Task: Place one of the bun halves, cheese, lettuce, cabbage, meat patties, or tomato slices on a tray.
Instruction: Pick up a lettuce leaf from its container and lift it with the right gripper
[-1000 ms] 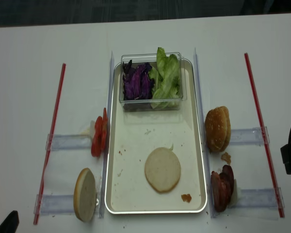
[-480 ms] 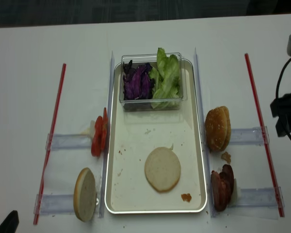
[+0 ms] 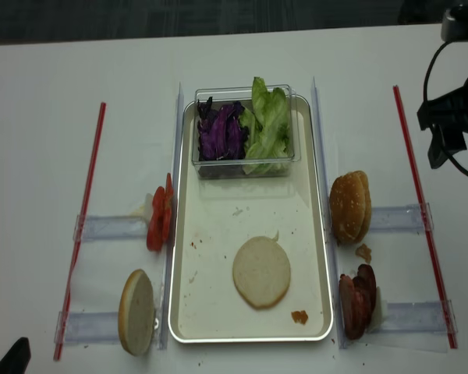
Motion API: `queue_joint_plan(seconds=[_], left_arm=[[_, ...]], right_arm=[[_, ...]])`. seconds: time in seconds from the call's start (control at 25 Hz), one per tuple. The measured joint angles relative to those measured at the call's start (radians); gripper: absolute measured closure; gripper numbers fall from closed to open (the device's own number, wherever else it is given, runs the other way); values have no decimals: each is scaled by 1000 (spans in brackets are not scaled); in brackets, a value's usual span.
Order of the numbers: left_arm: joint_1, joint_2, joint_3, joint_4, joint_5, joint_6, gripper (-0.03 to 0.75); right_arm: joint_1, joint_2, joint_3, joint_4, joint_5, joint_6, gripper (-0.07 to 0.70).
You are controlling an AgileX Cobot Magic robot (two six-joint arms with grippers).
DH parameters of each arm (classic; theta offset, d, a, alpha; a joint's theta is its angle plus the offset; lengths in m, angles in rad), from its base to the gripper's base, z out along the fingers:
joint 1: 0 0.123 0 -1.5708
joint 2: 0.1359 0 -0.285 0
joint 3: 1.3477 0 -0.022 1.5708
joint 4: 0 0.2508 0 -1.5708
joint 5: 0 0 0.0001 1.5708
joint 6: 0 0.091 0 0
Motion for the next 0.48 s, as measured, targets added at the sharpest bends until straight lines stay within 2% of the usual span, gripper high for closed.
queue_joint_plan(seconds=[0.48], left_arm=[[0, 0, 0, 0, 0, 0, 324]], right_arm=[[0, 211, -214, 0, 7, 0, 162]])
